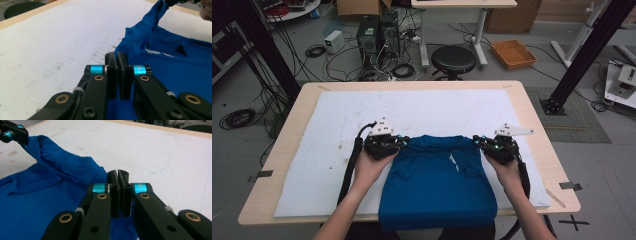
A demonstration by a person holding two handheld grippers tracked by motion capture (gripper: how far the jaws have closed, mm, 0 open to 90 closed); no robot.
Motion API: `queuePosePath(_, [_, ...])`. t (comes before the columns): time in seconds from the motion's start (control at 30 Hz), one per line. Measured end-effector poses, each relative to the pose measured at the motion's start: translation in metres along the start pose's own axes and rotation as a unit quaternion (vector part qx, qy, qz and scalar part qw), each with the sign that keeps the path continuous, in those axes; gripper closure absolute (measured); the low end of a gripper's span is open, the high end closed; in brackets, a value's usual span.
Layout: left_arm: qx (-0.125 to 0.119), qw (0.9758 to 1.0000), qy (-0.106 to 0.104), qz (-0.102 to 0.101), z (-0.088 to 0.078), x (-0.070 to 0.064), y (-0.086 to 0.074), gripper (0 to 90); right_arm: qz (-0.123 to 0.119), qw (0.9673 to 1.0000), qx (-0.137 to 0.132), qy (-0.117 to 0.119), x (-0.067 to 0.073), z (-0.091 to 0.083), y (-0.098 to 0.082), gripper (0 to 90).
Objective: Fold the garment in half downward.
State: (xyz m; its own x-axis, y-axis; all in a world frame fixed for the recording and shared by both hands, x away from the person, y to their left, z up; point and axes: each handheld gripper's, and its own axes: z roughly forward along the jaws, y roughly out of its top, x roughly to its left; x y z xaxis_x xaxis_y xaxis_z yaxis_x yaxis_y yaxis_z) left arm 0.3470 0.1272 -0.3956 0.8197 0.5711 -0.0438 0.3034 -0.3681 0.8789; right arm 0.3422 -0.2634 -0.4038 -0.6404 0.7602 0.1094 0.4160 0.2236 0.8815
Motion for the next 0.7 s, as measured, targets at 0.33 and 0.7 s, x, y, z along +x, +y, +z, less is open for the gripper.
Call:
queuePosePath(0.33, [0.015, 0.9979, -0.025, 0.058, -0.025, -0.054, -0.034, 86.9, -0.043, 0.9989, 0.02, 0.005, 0.042, -0.043, -0.041, 88.8])
queuePosePath(0.7, [0.049, 0.9918, -0.048, 0.108, -0.037, -0.091, -0.063, 86.8, -0.073, 0.9961, 0.049, 0.011, 0.073, -0.07, -0.073, 88.7])
